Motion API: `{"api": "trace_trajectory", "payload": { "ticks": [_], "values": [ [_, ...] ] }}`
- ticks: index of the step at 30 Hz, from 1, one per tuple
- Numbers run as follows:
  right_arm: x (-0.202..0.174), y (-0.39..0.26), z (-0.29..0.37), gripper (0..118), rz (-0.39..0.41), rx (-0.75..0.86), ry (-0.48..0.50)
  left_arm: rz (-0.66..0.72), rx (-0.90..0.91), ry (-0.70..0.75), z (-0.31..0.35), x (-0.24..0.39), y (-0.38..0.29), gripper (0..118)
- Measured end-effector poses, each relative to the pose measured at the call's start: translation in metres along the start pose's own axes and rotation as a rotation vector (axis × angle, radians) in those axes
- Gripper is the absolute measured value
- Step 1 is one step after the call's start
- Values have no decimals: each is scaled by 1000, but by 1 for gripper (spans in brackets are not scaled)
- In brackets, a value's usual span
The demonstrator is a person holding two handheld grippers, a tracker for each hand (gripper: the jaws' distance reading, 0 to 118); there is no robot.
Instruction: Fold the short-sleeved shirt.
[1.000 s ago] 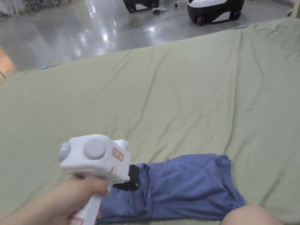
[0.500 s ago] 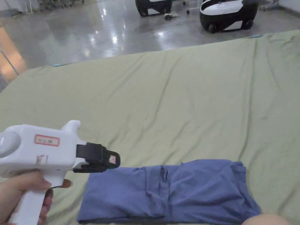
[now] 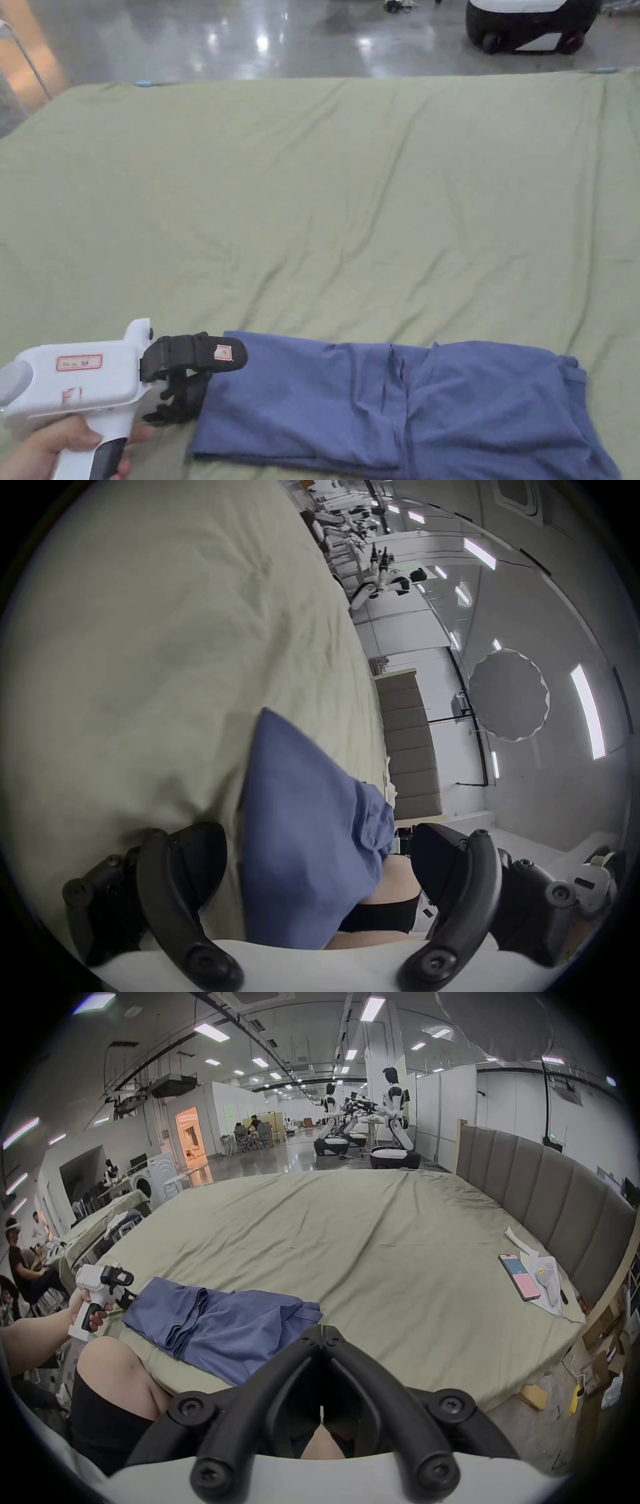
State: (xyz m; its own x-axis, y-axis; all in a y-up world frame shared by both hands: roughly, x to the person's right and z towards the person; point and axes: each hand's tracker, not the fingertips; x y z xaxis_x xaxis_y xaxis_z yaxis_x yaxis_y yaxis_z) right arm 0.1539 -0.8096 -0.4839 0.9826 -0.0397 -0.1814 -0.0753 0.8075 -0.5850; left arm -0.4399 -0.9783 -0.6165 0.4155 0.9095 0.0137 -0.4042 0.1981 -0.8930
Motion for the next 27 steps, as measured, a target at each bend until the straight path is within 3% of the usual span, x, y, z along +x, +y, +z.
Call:
{"api": "trace_trajectory", "payload": {
  "ticks": [1,2,3,4,6,14,18,22,27],
  "values": [
    [-2,1,-1,0,-2,-3,2,-43,-24,-1,-6,6,3,75],
    [-4,2,-3,0,-5,-8,6,-119,-36,33,-10,15,2,19],
    [-5,2,-4,0,-5,-12,6,-194,-38,75,-16,23,0,4],
    [-8,3,-5,0,1,-15,5,-246,-55,223,-29,26,0,4],
    [-11,4,-5,0,13,-17,4,-144,-105,169,-30,20,6,4],
    [-9,7,-5,0,17,-10,9,-221,-61,183,27,57,24,4],
    [-6,5,-4,0,10,11,27,-163,-41,342,57,61,40,4],
    [3,-1,1,0,-10,30,51,-231,-26,420,61,118,43,4],
    [23,-14,9,0,-44,57,68,-296,-106,555,12,203,32,4]
  ]
}}
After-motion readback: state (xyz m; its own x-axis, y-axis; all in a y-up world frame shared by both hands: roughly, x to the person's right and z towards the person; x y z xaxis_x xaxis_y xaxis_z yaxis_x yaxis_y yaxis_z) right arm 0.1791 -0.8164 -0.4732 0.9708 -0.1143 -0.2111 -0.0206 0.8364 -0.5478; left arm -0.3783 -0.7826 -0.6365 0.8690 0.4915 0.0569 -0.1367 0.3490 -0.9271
